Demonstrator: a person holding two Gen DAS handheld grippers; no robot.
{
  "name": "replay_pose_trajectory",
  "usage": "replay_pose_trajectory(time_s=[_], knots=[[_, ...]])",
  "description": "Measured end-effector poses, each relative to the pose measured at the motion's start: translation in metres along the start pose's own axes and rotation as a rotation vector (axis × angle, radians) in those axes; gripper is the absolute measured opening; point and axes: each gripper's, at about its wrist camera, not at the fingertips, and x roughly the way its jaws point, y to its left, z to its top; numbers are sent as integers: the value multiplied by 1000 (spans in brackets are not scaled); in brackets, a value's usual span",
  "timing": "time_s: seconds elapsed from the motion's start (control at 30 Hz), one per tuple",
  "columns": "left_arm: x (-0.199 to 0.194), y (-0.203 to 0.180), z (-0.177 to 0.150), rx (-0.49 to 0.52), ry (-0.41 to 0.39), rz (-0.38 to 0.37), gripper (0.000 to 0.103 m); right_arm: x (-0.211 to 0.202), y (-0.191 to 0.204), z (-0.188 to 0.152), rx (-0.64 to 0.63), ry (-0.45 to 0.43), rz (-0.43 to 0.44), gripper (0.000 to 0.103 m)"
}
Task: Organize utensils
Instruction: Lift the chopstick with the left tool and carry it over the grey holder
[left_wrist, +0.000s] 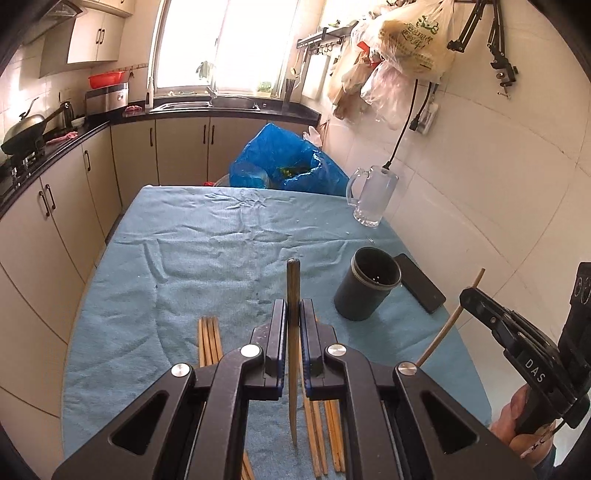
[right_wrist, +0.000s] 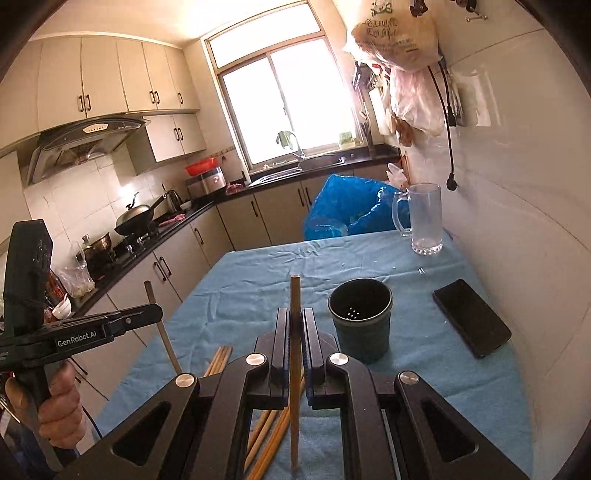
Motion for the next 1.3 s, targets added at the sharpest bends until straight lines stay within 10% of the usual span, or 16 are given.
replay_pose_trajectory(time_s=[1.3], knots=[[-28,-24,21,64,-64,-11,7,-22,-6,18,-5,-62,32,6]])
